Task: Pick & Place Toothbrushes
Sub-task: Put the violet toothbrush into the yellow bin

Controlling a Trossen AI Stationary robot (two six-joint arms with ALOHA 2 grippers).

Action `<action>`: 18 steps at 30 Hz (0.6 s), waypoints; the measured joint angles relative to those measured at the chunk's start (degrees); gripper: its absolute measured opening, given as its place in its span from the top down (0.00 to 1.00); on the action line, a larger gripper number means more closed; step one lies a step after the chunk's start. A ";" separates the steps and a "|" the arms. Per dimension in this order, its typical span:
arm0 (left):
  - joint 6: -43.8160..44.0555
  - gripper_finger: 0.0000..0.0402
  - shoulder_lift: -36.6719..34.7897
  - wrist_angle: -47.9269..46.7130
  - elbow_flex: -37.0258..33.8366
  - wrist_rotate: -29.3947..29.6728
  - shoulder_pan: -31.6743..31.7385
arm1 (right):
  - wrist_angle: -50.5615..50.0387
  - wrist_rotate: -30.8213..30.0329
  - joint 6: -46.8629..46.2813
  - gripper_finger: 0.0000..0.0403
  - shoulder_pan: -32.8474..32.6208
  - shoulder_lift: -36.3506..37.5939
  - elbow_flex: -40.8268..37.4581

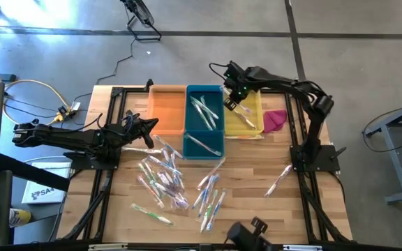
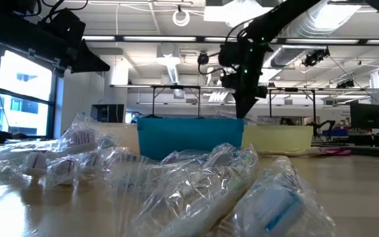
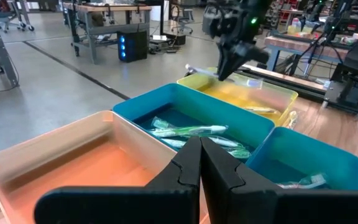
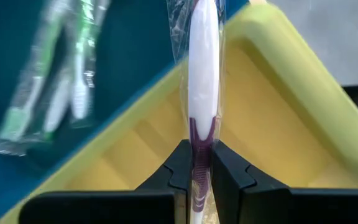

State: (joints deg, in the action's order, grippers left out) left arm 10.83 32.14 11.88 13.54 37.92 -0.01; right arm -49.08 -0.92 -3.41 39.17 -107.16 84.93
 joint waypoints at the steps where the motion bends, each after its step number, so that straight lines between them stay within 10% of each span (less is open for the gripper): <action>1: 0.00 1.00 0.00 0.00 0.00 0.00 0.00 | 0.00 0.02 -0.02 0.93 0.41 -0.59 0.00; 18: 0.01 1.00 0.00 0.00 0.00 0.02 0.00 | -1.84 2.31 -1.49 0.93 4.13 -4.73 -0.02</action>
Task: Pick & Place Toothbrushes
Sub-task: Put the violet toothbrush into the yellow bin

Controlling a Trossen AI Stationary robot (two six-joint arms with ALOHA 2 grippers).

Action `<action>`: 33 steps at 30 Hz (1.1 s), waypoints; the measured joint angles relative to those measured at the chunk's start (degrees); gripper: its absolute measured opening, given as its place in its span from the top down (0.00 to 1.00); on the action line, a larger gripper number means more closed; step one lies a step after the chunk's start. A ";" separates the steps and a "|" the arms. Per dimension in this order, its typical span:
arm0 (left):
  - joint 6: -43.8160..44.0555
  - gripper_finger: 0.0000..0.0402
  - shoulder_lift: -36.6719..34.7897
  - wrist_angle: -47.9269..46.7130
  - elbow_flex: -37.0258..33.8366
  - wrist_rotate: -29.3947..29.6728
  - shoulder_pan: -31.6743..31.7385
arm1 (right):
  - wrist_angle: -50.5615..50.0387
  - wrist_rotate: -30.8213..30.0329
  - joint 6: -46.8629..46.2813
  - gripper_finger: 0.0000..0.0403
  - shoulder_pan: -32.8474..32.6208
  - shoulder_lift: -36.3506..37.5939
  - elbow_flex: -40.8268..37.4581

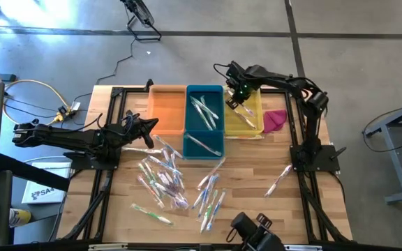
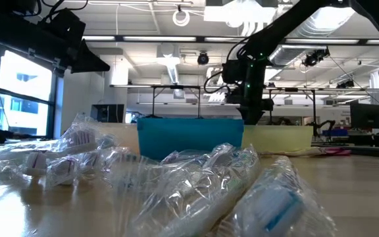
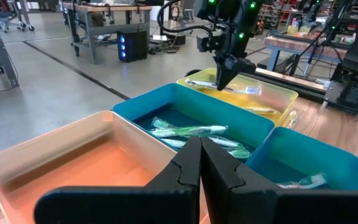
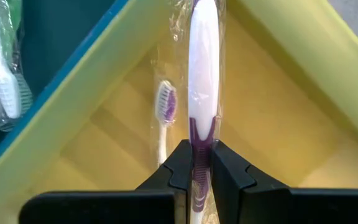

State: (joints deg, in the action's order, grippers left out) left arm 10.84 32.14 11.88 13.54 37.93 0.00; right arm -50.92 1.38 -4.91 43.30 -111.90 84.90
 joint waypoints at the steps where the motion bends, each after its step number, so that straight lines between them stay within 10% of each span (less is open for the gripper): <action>1: 0.00 1.00 0.00 0.00 0.00 0.00 -0.01 | 0.02 0.12 0.01 0.93 0.03 0.00 0.00; 33: 0.22 1.00 0.00 0.00 0.00 0.00 0.02 | 3.45 0.24 1.51 0.87 -0.03 0.00 -3.98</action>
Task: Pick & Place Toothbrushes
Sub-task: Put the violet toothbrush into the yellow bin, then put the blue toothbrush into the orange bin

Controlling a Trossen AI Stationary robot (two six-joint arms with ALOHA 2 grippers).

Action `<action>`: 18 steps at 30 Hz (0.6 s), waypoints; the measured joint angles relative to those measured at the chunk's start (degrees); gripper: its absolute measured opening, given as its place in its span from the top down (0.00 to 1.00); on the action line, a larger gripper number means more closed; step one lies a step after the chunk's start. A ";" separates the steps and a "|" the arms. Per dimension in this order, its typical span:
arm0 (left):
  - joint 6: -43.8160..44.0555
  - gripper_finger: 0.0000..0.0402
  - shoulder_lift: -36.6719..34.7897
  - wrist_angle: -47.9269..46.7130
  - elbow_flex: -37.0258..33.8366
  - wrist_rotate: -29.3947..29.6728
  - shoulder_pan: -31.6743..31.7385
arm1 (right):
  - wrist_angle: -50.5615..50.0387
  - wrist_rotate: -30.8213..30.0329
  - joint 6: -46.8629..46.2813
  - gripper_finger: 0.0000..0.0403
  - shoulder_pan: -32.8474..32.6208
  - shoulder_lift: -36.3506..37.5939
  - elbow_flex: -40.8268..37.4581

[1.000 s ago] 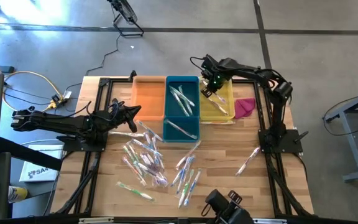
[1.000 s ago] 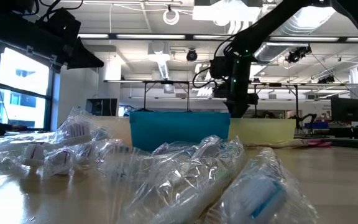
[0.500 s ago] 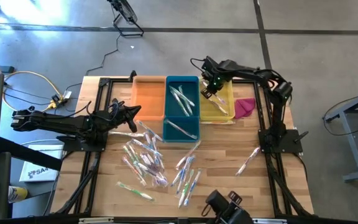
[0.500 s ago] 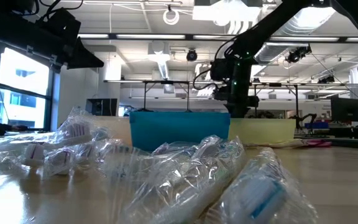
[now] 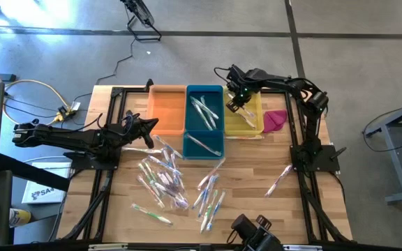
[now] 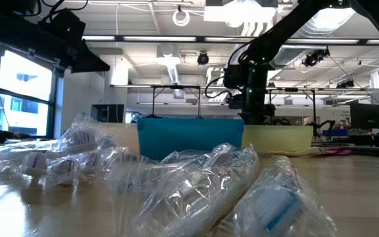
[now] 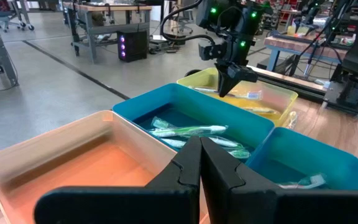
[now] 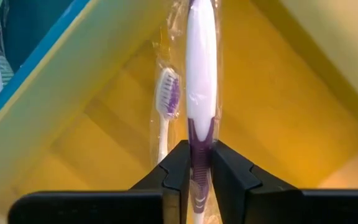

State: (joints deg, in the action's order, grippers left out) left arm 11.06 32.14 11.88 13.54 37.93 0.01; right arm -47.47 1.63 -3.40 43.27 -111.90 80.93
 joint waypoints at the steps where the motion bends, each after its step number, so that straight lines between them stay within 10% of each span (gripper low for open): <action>1: 0.00 1.00 0.00 0.00 0.00 0.00 -0.02 | 0.08 0.00 0.05 0.86 0.00 0.00 0.00; 18: -0.01 1.00 0.00 -0.01 0.00 -0.02 -0.02 | 0.63 0.02 0.19 0.72 -0.02 0.00 0.00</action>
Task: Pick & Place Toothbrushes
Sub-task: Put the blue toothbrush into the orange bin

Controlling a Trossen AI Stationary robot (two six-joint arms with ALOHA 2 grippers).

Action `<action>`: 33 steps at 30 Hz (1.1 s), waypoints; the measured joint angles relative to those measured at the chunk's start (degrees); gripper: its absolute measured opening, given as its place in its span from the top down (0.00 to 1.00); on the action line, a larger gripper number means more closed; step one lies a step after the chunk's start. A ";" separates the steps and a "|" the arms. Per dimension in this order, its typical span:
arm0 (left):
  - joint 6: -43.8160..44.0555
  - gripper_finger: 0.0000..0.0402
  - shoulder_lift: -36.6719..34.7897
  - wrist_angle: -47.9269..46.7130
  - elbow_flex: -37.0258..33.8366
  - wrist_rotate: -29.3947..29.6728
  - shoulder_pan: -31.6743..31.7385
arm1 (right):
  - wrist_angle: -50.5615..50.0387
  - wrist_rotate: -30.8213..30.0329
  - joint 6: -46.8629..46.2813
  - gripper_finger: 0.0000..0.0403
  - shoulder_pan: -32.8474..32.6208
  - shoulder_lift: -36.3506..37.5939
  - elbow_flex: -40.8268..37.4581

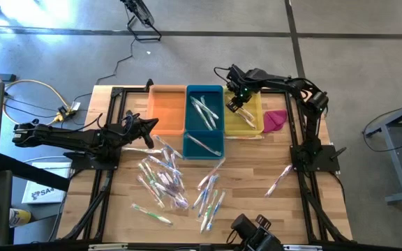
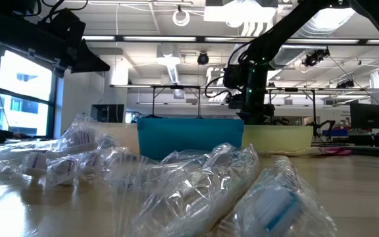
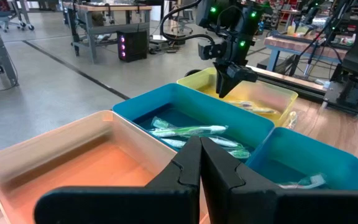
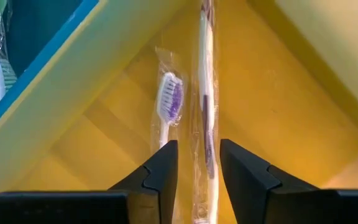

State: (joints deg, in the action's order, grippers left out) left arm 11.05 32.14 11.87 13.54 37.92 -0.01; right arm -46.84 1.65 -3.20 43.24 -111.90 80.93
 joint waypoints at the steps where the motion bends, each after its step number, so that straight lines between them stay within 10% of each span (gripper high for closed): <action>1: 0.00 1.00 -0.01 0.01 0.00 0.01 0.00 | 0.01 0.00 0.01 0.72 0.00 0.00 0.00; 33: -0.22 1.00 -0.02 -0.01 0.00 -1.45 0.02 | 22.12 5.14 -4.60 0.72 -0.58 0.01 -0.09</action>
State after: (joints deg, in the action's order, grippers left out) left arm 10.83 32.12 11.86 13.54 36.47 0.01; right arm -24.72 6.79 -7.80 42.66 -111.89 80.84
